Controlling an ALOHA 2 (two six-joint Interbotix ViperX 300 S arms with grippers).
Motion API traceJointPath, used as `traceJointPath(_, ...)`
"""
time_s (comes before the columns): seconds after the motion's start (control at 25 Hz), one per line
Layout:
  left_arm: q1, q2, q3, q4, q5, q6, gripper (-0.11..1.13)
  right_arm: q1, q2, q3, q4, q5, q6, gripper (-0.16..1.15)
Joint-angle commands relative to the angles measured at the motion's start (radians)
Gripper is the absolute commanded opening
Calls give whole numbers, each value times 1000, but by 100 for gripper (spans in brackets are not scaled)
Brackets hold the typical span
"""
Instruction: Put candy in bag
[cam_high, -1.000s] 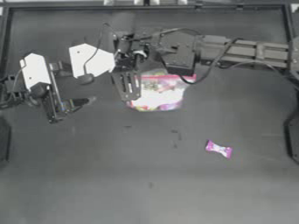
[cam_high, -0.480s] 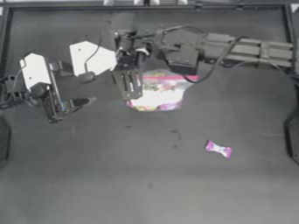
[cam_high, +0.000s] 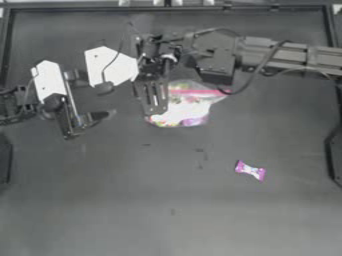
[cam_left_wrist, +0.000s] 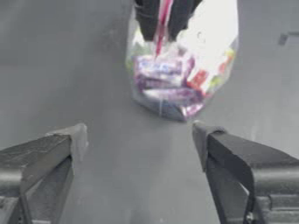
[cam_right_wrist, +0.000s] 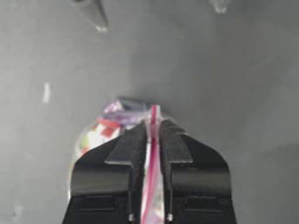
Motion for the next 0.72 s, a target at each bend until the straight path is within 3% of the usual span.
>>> traceJointPath(0.04, -6, 15, -35, -2, -14, -2, 101, 5, -69, -11, 6, -2, -2, 43)
traceJointPath(0.36, -20, 34, -66, -2, -20, -3, 101, 8, -75, -11, 8, 0, -2, 43)
traceJointPath(0.72, -32, 61, -67, -17, -110, -5, 101, 9, -77, -6, 20, 0, -2, 42)
